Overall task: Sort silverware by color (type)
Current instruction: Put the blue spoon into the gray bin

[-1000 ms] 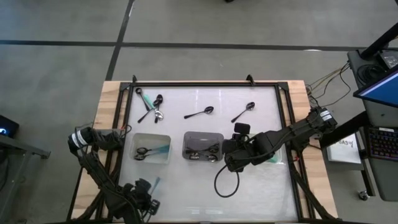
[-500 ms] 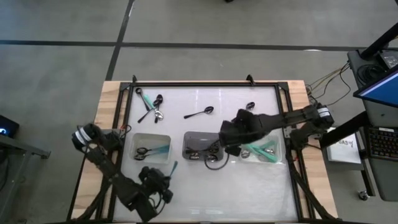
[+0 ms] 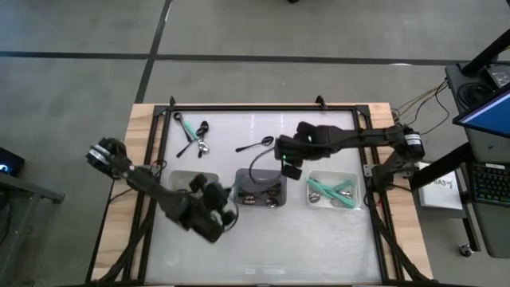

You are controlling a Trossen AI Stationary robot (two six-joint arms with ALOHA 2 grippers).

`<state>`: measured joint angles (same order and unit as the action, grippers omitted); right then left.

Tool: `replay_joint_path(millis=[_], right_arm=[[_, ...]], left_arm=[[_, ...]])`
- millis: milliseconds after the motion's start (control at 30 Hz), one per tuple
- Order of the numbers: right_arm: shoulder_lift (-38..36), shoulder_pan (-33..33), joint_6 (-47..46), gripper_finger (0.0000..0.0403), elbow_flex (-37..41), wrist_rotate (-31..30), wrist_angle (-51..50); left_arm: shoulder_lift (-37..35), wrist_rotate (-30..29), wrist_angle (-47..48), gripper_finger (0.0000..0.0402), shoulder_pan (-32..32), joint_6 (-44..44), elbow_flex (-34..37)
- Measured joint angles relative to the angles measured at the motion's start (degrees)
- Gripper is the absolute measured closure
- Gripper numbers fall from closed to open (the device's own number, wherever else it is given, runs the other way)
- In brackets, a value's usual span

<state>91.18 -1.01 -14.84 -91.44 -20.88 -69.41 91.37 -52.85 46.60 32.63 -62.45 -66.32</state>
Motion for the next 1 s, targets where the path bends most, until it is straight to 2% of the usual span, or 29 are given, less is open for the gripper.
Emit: replay_joint_path(millis=[167, 300, 500, 633, 767, 1000], right_arm=[[-0.02, -4.27, 2.92, 0.0255, 0.93, 0.38, -0.09], [-0.04, -6.88, 5.37, 0.0255, 1.99, 0.55, 1.2], [-0.04, -8.57, 9.3, 0.0255, 3.63, 3.27, 7.29], [-0.04, -8.51, 12.97, 0.0255, 4.24, 3.7, 13.09], [-0.04, -8.53, 15.78, 0.0255, 4.3, 8.46, 17.16], [-0.04, -8.51, 17.48, 0.0255, 4.3, 13.87, 17.65]], left_arm=[[-5.19, 5.81, 3.43, 0.0402, -5.33, 10.87, 1.01], [-9.45, 9.59, 9.26, 0.0402, -8.08, 14.93, 2.78], [-18.39, 16.06, 9.89, 0.0401, -9.78, 18.5, 10.2], [-24.3, 18.76, 9.33, 0.0401, -9.78, 17.96, 16.22], [-29.04, 20.74, 8.81, 0.0401, -9.76, 13.65, 21.78], [-33.06, 22.15, 6.83, 0.0401, -9.76, 11.99, 28.09]])
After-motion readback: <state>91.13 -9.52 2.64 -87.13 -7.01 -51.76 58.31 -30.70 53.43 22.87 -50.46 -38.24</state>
